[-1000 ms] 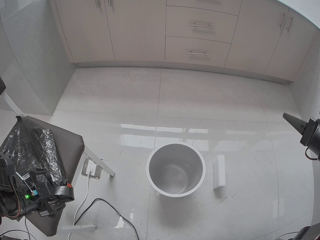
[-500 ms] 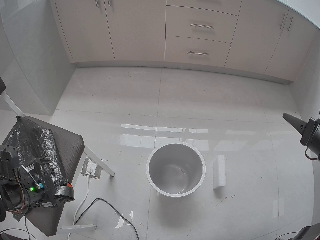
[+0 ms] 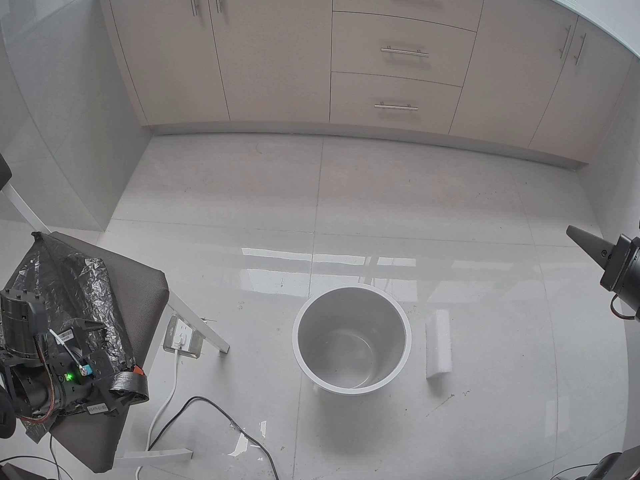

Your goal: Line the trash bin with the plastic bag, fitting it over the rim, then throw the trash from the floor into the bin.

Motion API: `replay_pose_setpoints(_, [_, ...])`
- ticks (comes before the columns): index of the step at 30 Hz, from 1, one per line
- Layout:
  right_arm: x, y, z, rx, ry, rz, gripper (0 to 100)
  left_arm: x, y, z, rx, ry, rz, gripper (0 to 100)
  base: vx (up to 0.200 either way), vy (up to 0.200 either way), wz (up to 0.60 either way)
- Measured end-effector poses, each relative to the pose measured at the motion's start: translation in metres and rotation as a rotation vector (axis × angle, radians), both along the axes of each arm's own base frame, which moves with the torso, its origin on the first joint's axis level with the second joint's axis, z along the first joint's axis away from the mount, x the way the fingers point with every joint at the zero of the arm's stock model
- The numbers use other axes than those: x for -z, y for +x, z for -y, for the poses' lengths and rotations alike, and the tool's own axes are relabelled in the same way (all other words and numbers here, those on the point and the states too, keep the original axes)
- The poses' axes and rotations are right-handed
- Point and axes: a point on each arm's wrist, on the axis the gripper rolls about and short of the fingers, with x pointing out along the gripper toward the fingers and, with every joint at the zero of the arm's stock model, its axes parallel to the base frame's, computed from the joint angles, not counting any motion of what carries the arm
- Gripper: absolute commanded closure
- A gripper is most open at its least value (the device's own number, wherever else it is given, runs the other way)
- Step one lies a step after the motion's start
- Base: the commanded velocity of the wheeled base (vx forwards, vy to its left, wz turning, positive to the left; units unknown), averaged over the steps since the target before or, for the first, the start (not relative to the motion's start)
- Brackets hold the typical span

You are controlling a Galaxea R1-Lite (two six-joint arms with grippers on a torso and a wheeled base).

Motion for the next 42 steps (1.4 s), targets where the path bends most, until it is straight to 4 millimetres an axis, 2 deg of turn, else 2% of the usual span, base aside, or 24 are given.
replay_pose_setpoints(1, [0.000, 0.000, 0.000, 0.000, 0.000, 0.000, 100, 0.000, 0.000, 0.000, -0.001, 0.000, -0.002, 100, 0.000, 0.000, 0.00])
replay_pose_setpoints(16, [0.003, 0.001, 0.000, 0.000, -0.006, -0.011, 100, 0.004, 0.005, 0.001, -0.006, -0.010, -0.014, 100, 0.000, 0.000, 0.00])
replay_pose_setpoints(22, [0.007, 0.002, -0.001, -0.001, -0.015, -0.027, 100, -0.001, 0.007, 0.002, 0.006, -0.056, 0.053, 100, 0.000, 0.000, 0.00])
replay_pose_setpoints(28, [0.009, 0.003, -0.001, 0.003, -0.020, -0.037, 100, -0.012, 0.010, 0.005, -0.028, -0.288, 0.117, 100, 0.000, 0.000, 0.00])
replay_pose_setpoints(34, [0.011, 0.006, -0.001, 0.007, -0.016, -0.048, 100, -0.030, 0.016, 0.011, -0.141, -0.657, 0.155, 100, 0.000, 0.000, 0.00])
replay_pose_setpoints(42, [0.014, 0.010, -0.002, 0.013, -0.014, -0.060, 100, -0.066, 0.025, 0.020, -0.248, -1.175, 0.168, 100, 0.000, 0.000, 0.00])
